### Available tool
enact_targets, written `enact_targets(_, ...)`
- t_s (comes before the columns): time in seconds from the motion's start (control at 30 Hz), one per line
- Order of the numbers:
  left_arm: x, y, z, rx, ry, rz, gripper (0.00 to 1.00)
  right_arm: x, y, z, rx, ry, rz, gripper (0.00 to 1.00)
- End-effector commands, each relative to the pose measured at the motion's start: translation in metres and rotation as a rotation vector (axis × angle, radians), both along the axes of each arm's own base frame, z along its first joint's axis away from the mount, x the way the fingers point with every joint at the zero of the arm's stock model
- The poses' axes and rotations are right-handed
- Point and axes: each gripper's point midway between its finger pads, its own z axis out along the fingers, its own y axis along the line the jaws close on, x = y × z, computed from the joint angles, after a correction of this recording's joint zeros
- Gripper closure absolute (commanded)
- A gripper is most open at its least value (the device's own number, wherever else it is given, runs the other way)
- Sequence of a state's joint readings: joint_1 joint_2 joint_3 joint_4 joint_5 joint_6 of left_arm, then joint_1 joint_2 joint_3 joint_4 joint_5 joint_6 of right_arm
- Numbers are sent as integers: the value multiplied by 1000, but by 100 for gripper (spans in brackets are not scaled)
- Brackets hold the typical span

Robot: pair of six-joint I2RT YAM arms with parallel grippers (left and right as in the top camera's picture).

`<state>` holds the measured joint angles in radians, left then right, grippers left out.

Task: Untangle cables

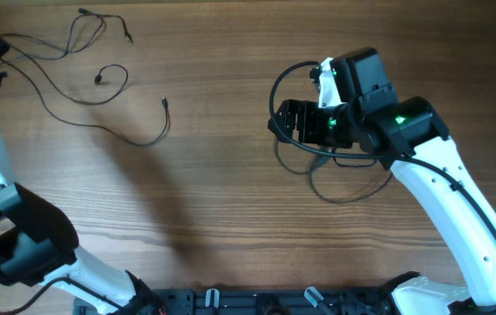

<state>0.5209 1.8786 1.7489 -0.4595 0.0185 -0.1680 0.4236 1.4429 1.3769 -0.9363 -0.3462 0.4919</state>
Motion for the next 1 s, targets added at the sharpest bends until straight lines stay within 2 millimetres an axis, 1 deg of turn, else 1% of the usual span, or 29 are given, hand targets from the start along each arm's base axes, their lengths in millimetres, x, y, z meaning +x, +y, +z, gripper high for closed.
enact_targets(0.0, -2, 35, 0, 216, 71, -51, 96, 1, -1, -2, -17, -7, 12, 0)
enact_targets(0.1, -2, 51, 3, 297, 80, -67, 96, 1, -1, -2, -17, -7, 12, 0)
enact_targets(0.2, -5, 67, -1, 305, 72, -40, 96, 1, -1, -2, -17, -7, 12, 0)
enact_targets(0.3, -10, 82, -14, 294, 89, -17, 96, 1, -1, -2, -17, -7, 12, 0)
enact_targets(0.33, -13, 88, -20, 286, 100, -9, 96, 1, -1, -2, -17, -7, 12, 0)
enact_targets(0.37, -16, 96, -32, 275, 115, 3, 96, 1, -1, -2, -17, -6, 12, 0)
enact_targets(0.53, -20, 115, -56, 257, 139, 27, 94, 1, -1, -2, -17, -7, 11, 1)
enact_targets(0.57, -20, 117, -60, 255, 141, 31, 91, 1, -1, -2, -18, -7, 12, 0)
enact_targets(0.6, -20, 120, -63, 252, 140, 35, 77, 1, -1, -2, -18, -7, 12, 1)
enact_targets(0.67, -19, 122, -69, 248, 143, 35, 37, 1, -1, -2, -17, -7, 12, 1)
enact_targets(0.73, -19, 123, -73, 243, 148, 35, 0, 1, -1, -2, -17, -7, 12, 0)
enact_targets(0.83, -19, 123, -75, 236, 146, 39, 0, 1, -1, -2, -17, -7, 12, 1)
enact_targets(0.97, -19, 121, -77, 157, 105, 87, 0, 1, -1, -3, -18, -6, 12, 0)
